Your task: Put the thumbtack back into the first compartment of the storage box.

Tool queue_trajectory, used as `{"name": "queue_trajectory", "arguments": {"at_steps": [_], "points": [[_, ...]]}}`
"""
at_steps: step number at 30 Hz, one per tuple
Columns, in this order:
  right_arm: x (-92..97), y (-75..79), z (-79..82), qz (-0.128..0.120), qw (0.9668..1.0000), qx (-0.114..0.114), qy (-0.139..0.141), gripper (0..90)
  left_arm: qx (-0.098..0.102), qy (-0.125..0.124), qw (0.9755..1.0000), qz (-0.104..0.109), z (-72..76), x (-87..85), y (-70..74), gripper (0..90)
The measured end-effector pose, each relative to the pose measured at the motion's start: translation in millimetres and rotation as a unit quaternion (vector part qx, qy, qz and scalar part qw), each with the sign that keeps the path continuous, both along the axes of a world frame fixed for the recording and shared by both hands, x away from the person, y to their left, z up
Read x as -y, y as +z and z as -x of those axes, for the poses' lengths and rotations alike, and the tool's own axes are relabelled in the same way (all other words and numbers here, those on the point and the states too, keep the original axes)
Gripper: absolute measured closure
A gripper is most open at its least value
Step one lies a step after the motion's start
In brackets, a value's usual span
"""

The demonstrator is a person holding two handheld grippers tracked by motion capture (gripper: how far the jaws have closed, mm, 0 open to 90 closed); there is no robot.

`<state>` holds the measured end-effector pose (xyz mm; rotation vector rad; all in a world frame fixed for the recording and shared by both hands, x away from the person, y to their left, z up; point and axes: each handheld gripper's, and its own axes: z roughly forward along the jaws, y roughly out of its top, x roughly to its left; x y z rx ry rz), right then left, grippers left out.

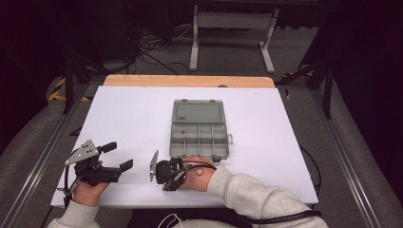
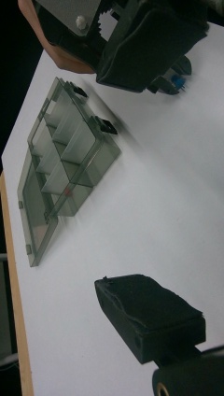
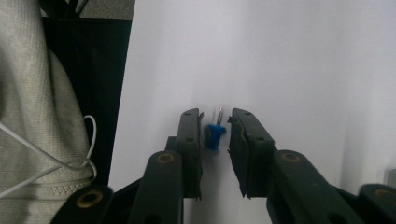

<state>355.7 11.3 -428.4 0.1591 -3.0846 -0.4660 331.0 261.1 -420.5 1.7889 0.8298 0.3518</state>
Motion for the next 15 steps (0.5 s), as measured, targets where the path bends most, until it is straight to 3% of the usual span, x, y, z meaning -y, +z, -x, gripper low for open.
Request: {"name": "queue_trajectory", "arguments": {"at_steps": [3,15], "points": [[-0.1,-0.2,0.4,-0.001,1.0,0.003,0.001,81.2,0.001,0.0,1.0,0.001,0.0,0.3,-0.2,5.1],[0.3,1.5,-1.3,-0.004,1.0,0.001,-0.002,81.4,0.0,-0.001,1.0,0.002,0.1,-0.2,0.1,5.1]]}}
